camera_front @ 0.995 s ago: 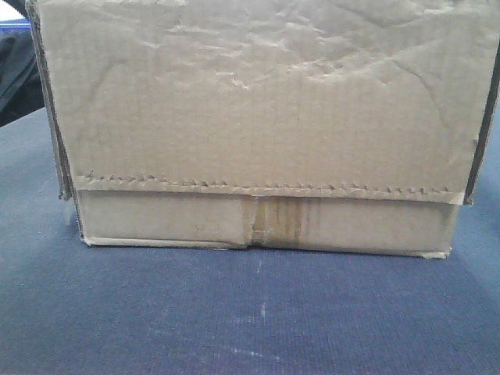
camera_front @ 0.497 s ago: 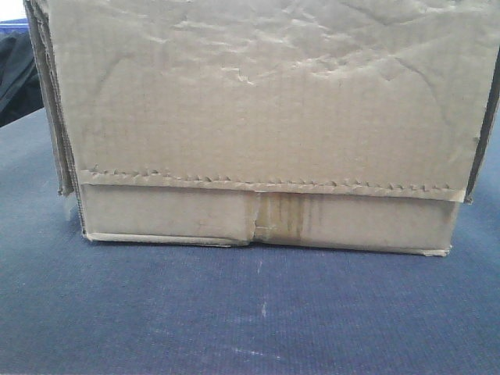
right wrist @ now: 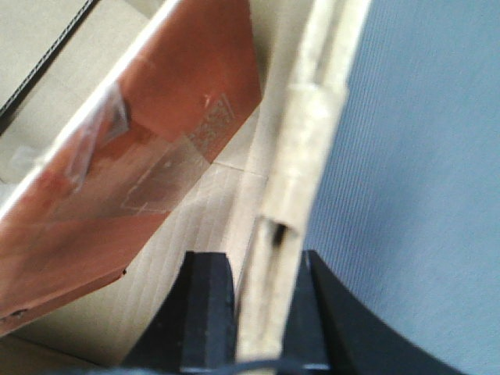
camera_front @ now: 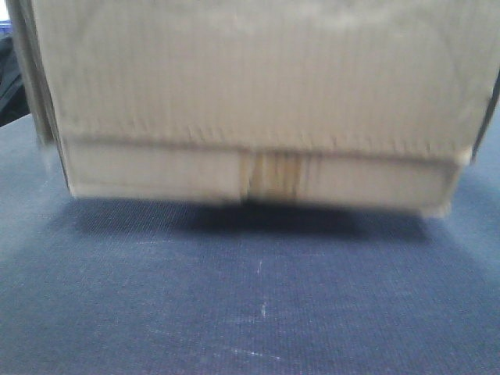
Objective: Stack two boxes on right shelf middle
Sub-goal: 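Lift the stacked boxes off the grey table with both grippers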
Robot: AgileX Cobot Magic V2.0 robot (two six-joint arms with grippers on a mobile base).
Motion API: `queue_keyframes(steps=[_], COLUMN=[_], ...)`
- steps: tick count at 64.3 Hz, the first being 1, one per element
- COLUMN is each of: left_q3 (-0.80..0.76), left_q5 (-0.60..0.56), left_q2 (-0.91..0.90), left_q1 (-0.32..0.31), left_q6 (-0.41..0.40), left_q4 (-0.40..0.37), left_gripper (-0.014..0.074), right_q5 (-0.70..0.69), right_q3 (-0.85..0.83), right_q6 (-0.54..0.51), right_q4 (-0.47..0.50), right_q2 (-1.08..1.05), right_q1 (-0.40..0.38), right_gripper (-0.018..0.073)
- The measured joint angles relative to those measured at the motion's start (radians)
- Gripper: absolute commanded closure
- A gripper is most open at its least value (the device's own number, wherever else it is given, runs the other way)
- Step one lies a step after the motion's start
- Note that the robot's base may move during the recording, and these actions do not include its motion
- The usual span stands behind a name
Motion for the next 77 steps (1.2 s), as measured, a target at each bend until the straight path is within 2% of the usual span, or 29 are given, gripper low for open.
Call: queue_keyframes(steps=[10, 32, 56, 77], left_q3=[0.000, 0.000, 0.000, 0.000], left_q5=[-0.004, -0.026, -0.028, -0.101], left_q2=[-0.113, -0.281, -0.301, -0.301], left_q1=[0.000, 0.000, 0.000, 0.000], left_q6=[-0.004, -0.008, -0.014, -0.014], left_q4=[0.002, -0.009, -0.014, -0.014], left_gripper=[0.0708, 0.0708, 0.0708, 0.0708], right_q5=[-0.007, 0.063, 0.095, 0.076], right_q3=[-0.026, -0.224, -0.250, -0.250], right_q6=[0.002, 0.002, 0.004, 0.004], right_q4=[0.013, 0.023, 0.025, 0.022], right_q2=[-0.095, -0.170, -0.173, -0.173], right_q1=[0.002, 0.002, 0.002, 0.002], right_gripper=[0.0711, 0.0711, 0.0711, 0.0711])
